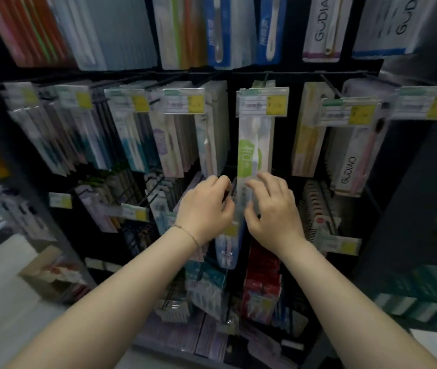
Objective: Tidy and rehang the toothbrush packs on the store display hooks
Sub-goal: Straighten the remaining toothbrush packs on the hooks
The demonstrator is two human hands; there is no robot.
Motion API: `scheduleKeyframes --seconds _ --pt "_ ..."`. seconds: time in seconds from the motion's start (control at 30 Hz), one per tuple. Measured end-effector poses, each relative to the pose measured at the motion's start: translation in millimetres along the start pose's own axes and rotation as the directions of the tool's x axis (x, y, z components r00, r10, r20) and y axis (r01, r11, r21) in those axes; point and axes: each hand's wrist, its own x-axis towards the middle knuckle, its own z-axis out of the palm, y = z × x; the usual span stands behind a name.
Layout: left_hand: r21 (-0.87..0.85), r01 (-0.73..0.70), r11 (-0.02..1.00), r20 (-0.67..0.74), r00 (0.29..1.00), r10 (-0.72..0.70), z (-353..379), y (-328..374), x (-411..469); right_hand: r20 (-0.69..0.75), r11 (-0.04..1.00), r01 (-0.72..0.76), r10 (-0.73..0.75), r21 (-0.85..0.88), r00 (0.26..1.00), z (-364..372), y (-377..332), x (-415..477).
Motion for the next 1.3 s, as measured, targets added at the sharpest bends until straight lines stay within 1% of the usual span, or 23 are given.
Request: scheduleKeyframes --seconds 0.07,0.17,0.3,0.4,0.5,0.77,0.97,1.13,1.3 --pt "0.052 0.019 0.998 0.040 0.999 -0.021 -9 -21 -16 0.039 0.999 0.028 -0.027 -0.025 0.999 7 -17 -3" --pt "0.137 0.035 0.990 0.099 0.994 -0.048 -20 -50 -41 0.135 0.998 0.040 -0.033 -0.044 0.990 22 -39 -10" --pt "0.243 0.051 0.969 0.233 0.966 -0.109 -28 -83 -73 0.287 0.993 0.069 -0.041 -0.091 0.957 45 -66 -20" --pt "0.295 0.063 0.954 0.285 0.947 -0.150 -30 -105 -94 0.346 0.990 0.101 -0.061 -0.099 0.936 60 -86 -25" --pt "0.335 0.082 0.939 0.320 0.927 -0.195 -31 -123 -110 0.394 0.989 0.125 -0.083 -0.083 0.915 70 -106 -27" --pt "0.344 0.148 0.927 0.349 0.897 -0.273 -34 -169 -147 0.545 0.993 0.119 -0.104 0.008 0.832 113 -155 -36" --pt "0.345 0.234 0.909 0.353 0.865 -0.357 -29 -213 -155 0.583 0.990 0.126 -0.137 0.059 0.801 153 -186 -29" --pt "0.360 0.273 0.892 0.360 0.842 -0.403 -24 -255 -152 0.588 0.979 0.156 -0.201 0.128 0.784 194 -212 -11" --pt "0.366 0.286 0.886 0.397 0.813 -0.426 -21 -299 -143 0.584 0.969 0.159 -0.241 0.189 0.775 232 -240 13"
